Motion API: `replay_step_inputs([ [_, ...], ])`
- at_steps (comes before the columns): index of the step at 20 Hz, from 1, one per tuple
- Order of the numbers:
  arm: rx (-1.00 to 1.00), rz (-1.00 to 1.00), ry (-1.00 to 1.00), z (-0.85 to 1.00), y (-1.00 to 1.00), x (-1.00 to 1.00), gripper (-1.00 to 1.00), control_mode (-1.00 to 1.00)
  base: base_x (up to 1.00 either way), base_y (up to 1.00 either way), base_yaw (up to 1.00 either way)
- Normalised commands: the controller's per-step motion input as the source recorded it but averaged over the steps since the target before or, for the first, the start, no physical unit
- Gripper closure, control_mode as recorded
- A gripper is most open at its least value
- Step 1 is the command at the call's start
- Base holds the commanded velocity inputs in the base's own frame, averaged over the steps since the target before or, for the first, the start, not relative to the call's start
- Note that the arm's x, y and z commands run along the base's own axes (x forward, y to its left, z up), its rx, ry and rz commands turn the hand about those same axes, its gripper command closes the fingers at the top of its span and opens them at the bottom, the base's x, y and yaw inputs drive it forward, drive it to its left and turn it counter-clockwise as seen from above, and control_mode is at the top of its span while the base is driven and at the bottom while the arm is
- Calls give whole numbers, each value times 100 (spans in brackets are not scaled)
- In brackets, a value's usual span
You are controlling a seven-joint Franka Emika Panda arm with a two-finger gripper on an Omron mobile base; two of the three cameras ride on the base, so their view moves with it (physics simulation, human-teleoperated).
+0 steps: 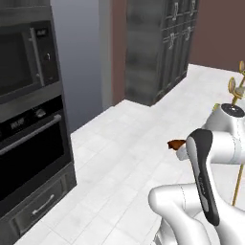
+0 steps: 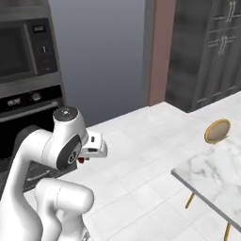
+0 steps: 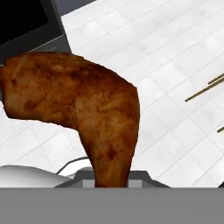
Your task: Take the chicken drumstick from the fridge and place it on the digital scale on the counter by the fridge. Wait a few seconds for a reading, then move it to the plate on the dining counter.
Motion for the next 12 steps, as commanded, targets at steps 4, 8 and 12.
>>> replay_step_inputs([
  [4,0,0,0,0,0,0,100,100,100,81,-67],
  [8,0,0,0,0,0,0,100,100,100,78,-70],
  [12,0,0,0,0,0,0,100,100,100,80,-69],
])
